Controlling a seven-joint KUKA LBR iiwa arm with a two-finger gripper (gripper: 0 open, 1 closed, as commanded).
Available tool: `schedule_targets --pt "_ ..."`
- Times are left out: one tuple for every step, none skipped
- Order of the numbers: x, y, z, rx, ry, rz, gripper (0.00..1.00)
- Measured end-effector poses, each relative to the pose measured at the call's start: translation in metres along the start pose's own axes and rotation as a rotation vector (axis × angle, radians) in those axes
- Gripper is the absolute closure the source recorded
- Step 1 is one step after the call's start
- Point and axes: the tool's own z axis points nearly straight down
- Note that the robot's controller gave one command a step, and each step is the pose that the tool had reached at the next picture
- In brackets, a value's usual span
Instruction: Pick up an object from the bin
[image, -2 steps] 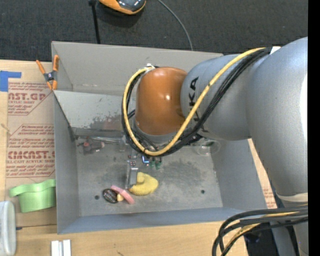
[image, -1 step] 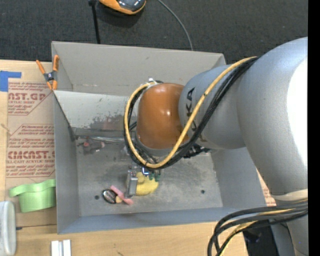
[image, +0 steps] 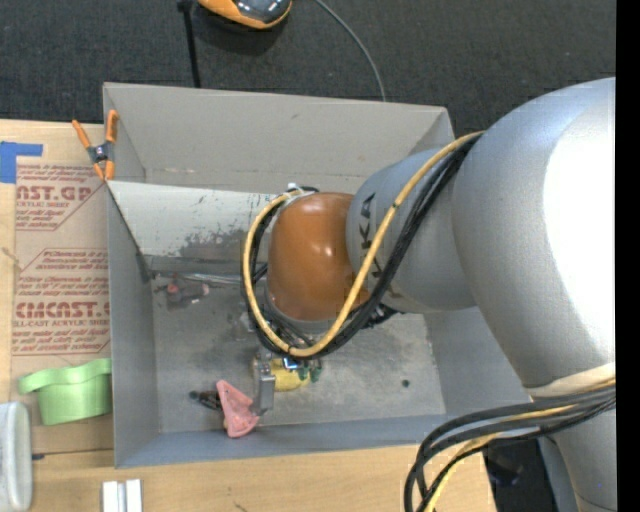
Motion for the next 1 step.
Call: schedule_targets --pt "0.0148 0.0057 0.0164 -0.001 -0.009 -0.302 0.00"
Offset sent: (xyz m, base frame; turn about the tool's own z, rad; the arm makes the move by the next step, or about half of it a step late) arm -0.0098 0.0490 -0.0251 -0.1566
